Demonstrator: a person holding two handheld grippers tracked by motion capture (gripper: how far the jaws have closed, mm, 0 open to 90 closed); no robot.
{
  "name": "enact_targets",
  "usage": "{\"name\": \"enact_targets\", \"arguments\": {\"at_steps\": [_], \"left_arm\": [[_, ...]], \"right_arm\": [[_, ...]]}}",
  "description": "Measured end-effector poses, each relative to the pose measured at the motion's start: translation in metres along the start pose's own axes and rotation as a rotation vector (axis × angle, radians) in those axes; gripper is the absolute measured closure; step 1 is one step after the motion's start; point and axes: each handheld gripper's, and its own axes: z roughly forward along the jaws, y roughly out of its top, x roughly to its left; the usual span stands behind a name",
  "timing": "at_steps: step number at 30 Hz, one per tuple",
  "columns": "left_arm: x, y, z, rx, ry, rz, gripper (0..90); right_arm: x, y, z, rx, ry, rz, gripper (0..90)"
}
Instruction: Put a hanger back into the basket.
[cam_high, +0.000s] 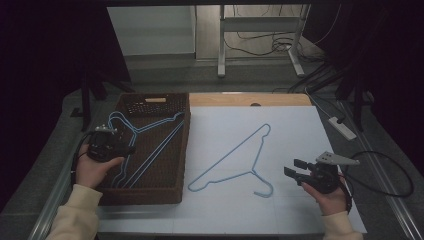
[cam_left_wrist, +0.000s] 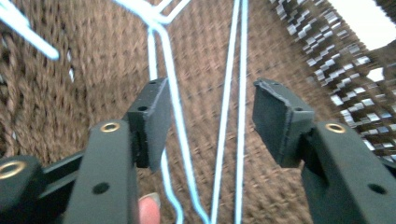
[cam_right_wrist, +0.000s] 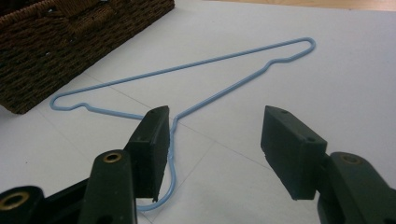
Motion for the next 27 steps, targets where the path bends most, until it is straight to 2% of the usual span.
{"name": "enact_targets", "arguments": {"at_steps": [6, 10, 13, 15, 17, 19, 20, 22, 27], "left_arm": [[-0.019, -0.004, -0.018, -0.141, -0.080, 0.050, 38.7], [-0.034, -0.006, -0.023, -0.183, -0.117, 0.097, 38.0], [-0.049, -0.007, -0.026, -0.208, -0.160, 0.124, 37.8], [-0.053, -0.008, -0.026, -0.211, -0.167, 0.134, 37.7], [-0.065, -0.009, -0.026, -0.231, -0.200, 0.148, 37.4], [-0.070, -0.010, -0.025, -0.236, -0.204, 0.157, 37.3], [-0.079, -0.012, -0.022, -0.243, -0.218, 0.183, 37.2], [-0.088, -0.013, -0.019, -0.247, -0.250, 0.208, 36.7], [-0.103, -0.017, -0.014, -0.257, -0.255, 0.230, 35.5]], "right_arm": [[0.001, 0.000, 0.001, 0.009, 0.001, -0.004, 42.7], [0.001, 0.000, 0.002, 0.011, 0.001, -0.004, 42.1], [0.002, 0.000, 0.002, 0.018, -0.001, -0.012, 41.6], [0.003, 0.000, 0.003, 0.028, -0.004, -0.021, 41.2], [0.004, 0.000, 0.004, 0.033, -0.008, -0.031, 41.2], [0.004, 0.000, 0.004, 0.034, -0.008, -0.034, 41.1], [0.005, 0.000, 0.004, 0.039, -0.013, -0.045, 40.8], [0.006, 0.000, 0.004, 0.041, -0.015, -0.050, 40.7], [0.006, -0.002, 0.002, 0.039, -0.020, -0.047, 40.6]]}}
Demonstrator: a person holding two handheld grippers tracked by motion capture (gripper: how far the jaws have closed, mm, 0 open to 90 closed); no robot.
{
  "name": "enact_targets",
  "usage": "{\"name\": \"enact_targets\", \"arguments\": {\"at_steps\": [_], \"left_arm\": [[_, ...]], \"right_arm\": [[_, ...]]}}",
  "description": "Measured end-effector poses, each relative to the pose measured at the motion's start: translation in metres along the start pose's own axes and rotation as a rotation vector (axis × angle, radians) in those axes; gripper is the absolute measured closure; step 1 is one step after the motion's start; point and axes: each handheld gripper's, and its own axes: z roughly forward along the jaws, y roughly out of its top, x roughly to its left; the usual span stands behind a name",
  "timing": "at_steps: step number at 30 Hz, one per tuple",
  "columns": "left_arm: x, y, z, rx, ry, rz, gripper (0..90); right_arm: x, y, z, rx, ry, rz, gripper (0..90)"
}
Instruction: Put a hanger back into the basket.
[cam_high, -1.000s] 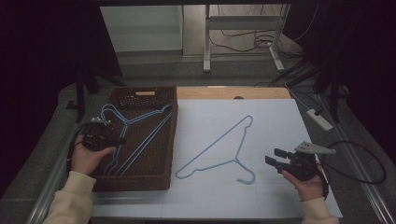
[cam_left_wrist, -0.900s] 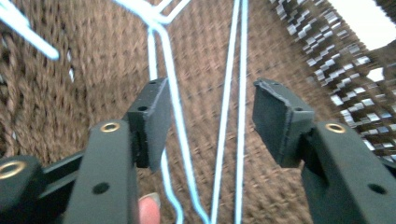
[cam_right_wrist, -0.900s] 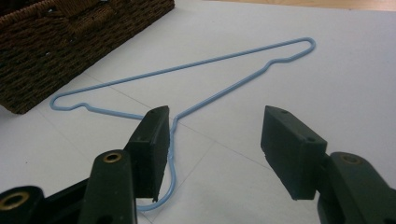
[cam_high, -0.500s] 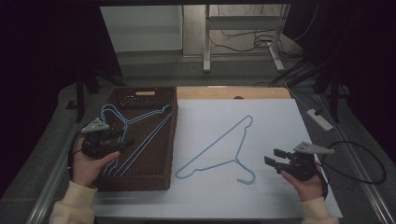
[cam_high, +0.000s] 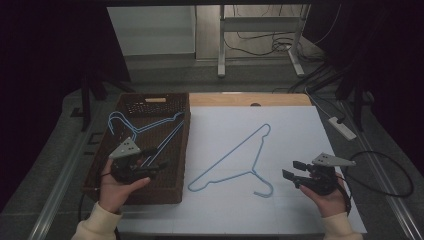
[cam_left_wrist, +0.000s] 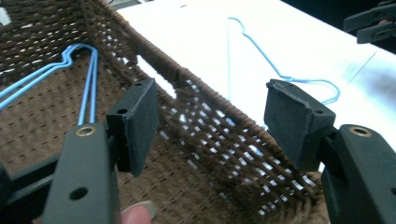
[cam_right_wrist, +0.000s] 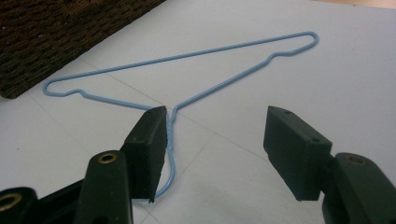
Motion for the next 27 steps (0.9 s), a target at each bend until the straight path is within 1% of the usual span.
{"name": "enact_targets", "arguments": {"at_steps": [1, 3, 4, 6, 9, 11, 14, 16, 23, 27], "left_arm": [[-0.002, -0.001, 0.001, 0.000, 0.006, 0.005, 35.5], [-0.003, -0.003, 0.001, -0.002, 0.008, 0.006, 35.5], [-0.005, -0.006, 0.001, -0.003, 0.009, 0.008, 35.4], [-0.006, -0.008, 0.000, 0.001, 0.008, 0.008, 34.9], [-0.005, -0.015, -0.001, 0.005, 0.010, 0.000, 34.8], [-0.005, -0.017, -0.001, 0.008, 0.009, 0.000, 34.7], [-0.005, -0.017, -0.001, 0.005, 0.015, 0.000, 34.7], [-0.006, -0.017, -0.001, -0.001, 0.014, -0.001, 34.9], [-0.009, -0.017, 0.000, -0.005, 0.004, 0.005, 34.8], [-0.010, -0.017, 0.000, -0.002, 0.000, 0.004, 34.8]], "right_arm": [[0.000, -0.001, 0.000, 0.004, 0.001, 0.002, 40.6], [0.001, -0.003, 0.001, 0.019, -0.001, -0.011, 40.5], [0.001, -0.004, 0.001, 0.021, -0.002, -0.014, 40.5], [0.002, -0.005, 0.002, 0.023, -0.004, -0.016, 40.5], [0.004, -0.004, 0.003, 0.018, -0.001, -0.024, 40.5], [0.004, -0.004, 0.005, 0.027, -0.001, -0.027, 40.6], [0.005, -0.005, 0.008, 0.040, -0.002, -0.033, 40.5], [0.006, -0.005, 0.008, 0.048, -0.009, -0.046, 40.4], [0.006, -0.003, 0.003, 0.037, -0.029, -0.050, 40.2], [0.006, -0.002, 0.003, 0.036, -0.032, -0.050, 40.1]]}}
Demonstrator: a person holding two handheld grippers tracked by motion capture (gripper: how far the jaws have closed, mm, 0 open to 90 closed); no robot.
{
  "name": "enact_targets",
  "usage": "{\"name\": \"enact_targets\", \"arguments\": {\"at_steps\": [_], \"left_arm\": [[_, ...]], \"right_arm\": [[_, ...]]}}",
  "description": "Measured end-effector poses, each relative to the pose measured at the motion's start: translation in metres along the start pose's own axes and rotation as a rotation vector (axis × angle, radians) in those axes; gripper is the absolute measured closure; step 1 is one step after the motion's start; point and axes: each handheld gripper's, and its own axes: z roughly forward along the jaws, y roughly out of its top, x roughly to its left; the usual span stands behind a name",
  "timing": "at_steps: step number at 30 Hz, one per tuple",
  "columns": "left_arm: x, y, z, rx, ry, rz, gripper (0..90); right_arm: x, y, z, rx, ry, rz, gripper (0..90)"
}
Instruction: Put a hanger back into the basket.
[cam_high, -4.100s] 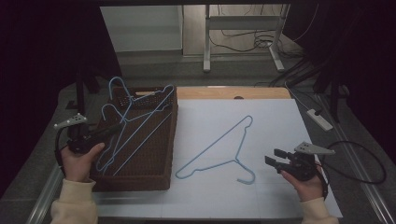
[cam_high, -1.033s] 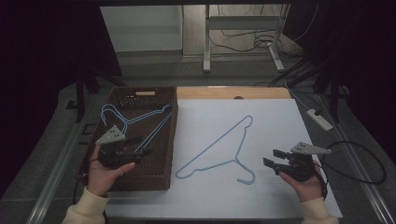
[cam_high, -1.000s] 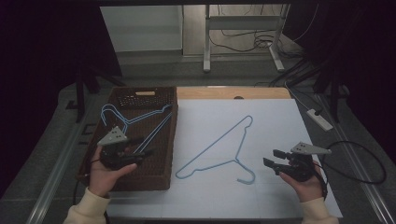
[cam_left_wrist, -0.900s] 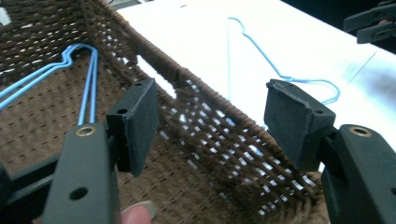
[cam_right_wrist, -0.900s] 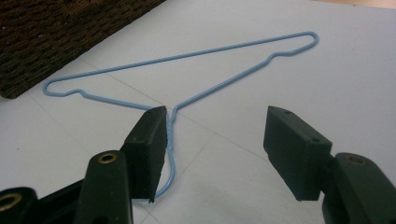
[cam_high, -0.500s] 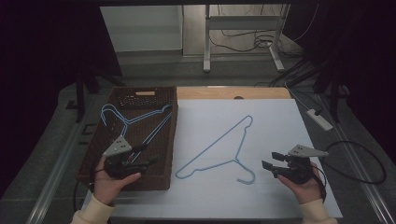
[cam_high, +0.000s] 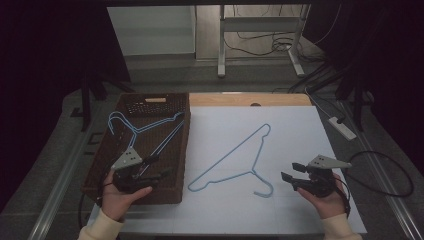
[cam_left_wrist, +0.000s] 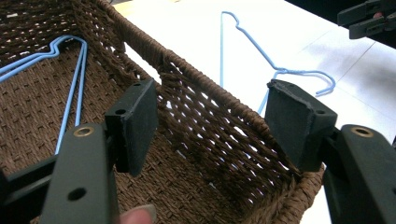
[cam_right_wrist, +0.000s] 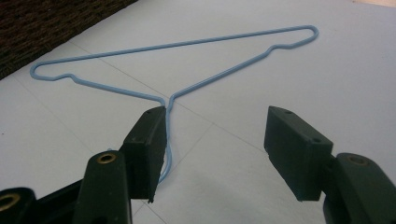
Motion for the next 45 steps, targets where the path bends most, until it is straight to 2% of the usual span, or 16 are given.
{"name": "enact_targets", "arguments": {"at_steps": [9, 15, 18, 19, 21, 29, 36, 40, 43, 45], "left_arm": [[-0.004, 0.001, 0.001, -0.002, -0.007, 0.002, 34.7], [-0.006, 0.001, 0.005, 0.008, -0.024, 0.012, 34.8], [-0.006, 0.000, 0.006, 0.013, -0.028, 0.013, 34.8], [-0.006, -0.001, 0.006, 0.013, -0.030, 0.012, 34.8], [-0.006, 0.000, 0.005, 0.015, -0.031, 0.012, 34.7], [-0.008, 0.000, 0.004, 0.018, -0.029, 0.010, 35.0], [-0.008, 0.000, 0.006, 0.030, -0.023, 0.010, 36.4], [-0.008, 0.000, 0.006, 0.028, -0.024, 0.010, 36.5], [-0.008, 0.000, 0.005, 0.026, -0.023, 0.009, 36.5], [-0.008, 0.000, 0.006, 0.026, -0.021, 0.009, 36.5]], "right_arm": [[0.005, 0.002, 0.003, 0.053, -0.004, -0.032, 39.1], [0.010, 0.009, 0.011, 0.142, -0.008, -0.061, 38.5], [0.014, 0.019, 0.018, 0.201, -0.002, -0.076, 38.3], [0.017, 0.024, 0.022, 0.237, 0.004, -0.080, 38.6], [0.018, 0.025, 0.025, 0.250, 0.010, -0.081, 38.9], [0.027, 0.037, 0.061, 0.486, 0.032, -0.122, 39.4], [0.034, 0.042, 0.083, 0.634, 0.036, -0.172, 45.8], [0.036, 0.041, 0.089, 0.690, 0.023, -0.189, 50.2], [0.037, 0.041, 0.095, 0.742, 0.016, -0.200, 60.0], [0.038, 0.041, 0.096, 0.759, 0.019, -0.203, 61.5]]}}
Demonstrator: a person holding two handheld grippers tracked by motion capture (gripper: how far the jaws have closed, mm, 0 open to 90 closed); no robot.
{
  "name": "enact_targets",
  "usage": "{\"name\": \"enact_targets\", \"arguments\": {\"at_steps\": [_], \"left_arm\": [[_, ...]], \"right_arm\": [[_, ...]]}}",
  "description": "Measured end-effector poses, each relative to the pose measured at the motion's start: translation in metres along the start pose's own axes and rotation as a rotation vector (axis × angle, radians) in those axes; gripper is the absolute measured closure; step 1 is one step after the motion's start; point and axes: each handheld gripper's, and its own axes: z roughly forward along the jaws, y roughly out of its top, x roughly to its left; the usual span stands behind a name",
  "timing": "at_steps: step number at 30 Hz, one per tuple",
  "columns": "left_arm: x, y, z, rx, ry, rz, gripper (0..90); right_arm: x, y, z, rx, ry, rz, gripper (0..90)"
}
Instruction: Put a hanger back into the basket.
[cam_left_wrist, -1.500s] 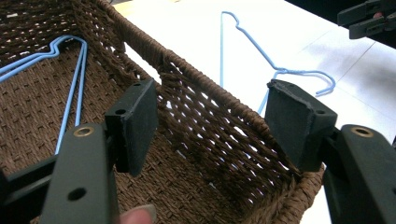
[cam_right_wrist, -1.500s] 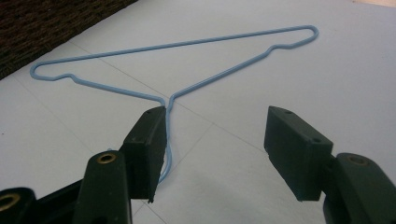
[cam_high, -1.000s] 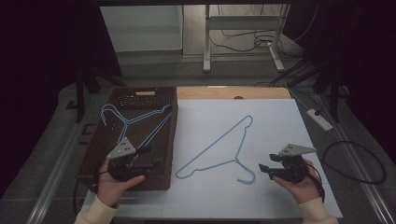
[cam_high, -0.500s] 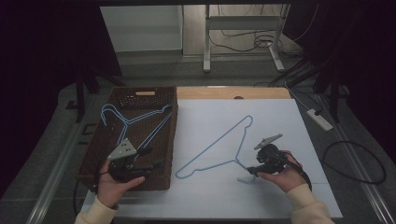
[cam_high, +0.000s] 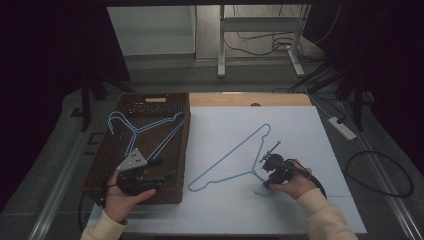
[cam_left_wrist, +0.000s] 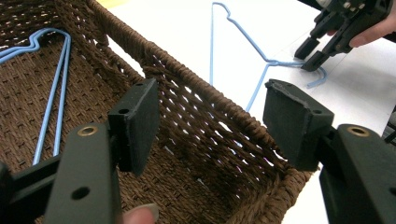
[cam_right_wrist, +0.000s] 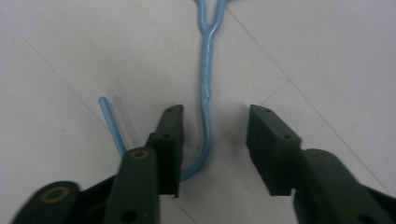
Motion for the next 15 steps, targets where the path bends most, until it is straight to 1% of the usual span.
{"name": "enact_targets", "arguments": {"at_steps": [1, 2, 4, 5, 6, 7, 8, 9, 11, 12, 13, 15], "left_arm": [[-0.0002, 0.0001, 0.0002, 0.001, -0.001, 0.000, 36.5], [-0.0004, 0.0002, 0.0003, 0.002, 0.001, 0.001, 36.6], [-0.0009, 0.0002, 0.0007, 0.002, 0.000, 0.000, 36.6], [-0.0013, 0.0002, 0.0009, 0.001, 0.000, 0.000, 36.7], [-0.0017, 0.0002, 0.0010, 0.001, 0.000, 0.001, 36.7], [-0.0023, 0.0004, 0.0010, 0.001, -0.001, 0.003, 36.8], [-0.0025, 0.0006, 0.0011, 0.001, -0.002, 0.004, 36.9], [-0.0025, 0.0007, 0.0012, 0.003, -0.003, 0.004, 37.0], [-0.0026, 0.0008, 0.0012, 0.002, -0.003, 0.005, 37.1], [-0.0027, 0.0009, 0.0011, 0.002, -0.004, 0.005, 37.1], [-0.0028, 0.0010, 0.0009, 0.002, -0.004, 0.005, 37.1], [-0.0031, 0.0015, 0.0007, -0.001, -0.003, 0.005, 37.2]], "right_arm": [[0.0000, 0.0012, 0.0000, 0.008, 0.001, 0.003, 63.4], [-0.0003, 0.0026, 0.0001, 0.016, 0.002, 0.009, 69.4], [-0.0009, 0.0048, 0.0004, 0.029, -0.001, 0.011, 76.7], [-0.0008, 0.0059, 0.0004, 0.037, 0.005, 0.016, 82.2], [-0.0002, 0.0070, 0.0008, 0.045, 0.007, 0.016, 85.5], [0.0008, 0.0079, 0.0009, 0.052, 0.003, 0.012, 86.0], [0.0032, 0.0090, 0.0005, 0.062, -0.011, 0.000, 86.6], [0.0055, 0.0092, 0.0008, 0.059, -0.021, -0.012, 87.1], [0.0062, 0.0083, 0.0004, 0.051, -0.026, -0.022, 87.4], [0.0059, 0.0075, 0.0000, 0.047, -0.022, -0.022, 87.4], [0.0055, 0.0058, -0.0007, 0.037, -0.006, -0.012, 87.4], [0.0044, 0.0028, -0.0016, 0.017, 0.014, -0.008, 87.4]]}}
